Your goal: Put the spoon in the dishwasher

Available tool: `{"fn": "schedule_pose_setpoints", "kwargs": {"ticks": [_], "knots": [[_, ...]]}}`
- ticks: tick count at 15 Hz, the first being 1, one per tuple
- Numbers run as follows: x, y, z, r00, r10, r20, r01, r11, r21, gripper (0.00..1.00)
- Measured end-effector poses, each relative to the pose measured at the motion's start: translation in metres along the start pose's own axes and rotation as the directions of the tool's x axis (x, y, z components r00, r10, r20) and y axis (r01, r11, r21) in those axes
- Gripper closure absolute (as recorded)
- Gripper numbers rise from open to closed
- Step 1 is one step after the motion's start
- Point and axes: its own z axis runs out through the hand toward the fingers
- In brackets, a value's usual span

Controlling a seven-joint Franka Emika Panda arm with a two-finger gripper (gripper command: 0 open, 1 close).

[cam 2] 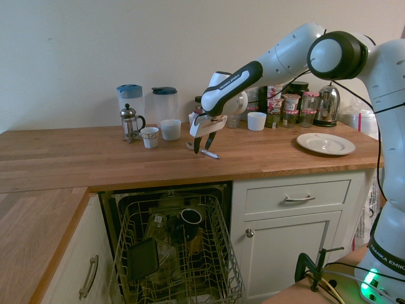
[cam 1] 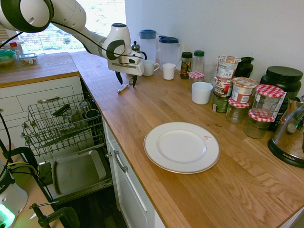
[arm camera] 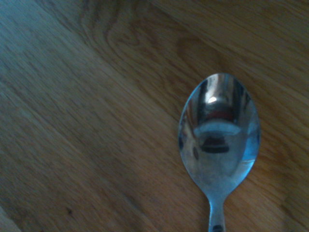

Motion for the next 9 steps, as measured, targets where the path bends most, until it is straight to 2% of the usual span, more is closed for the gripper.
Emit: {"fn": "schedule_pose_setpoints", "kwargs": {"ticks": [9], "knots": [[-0.0022,-0.0062,0.0042,0.999,0.039,-0.030,-0.039,0.999,0.000,1.00]]}}
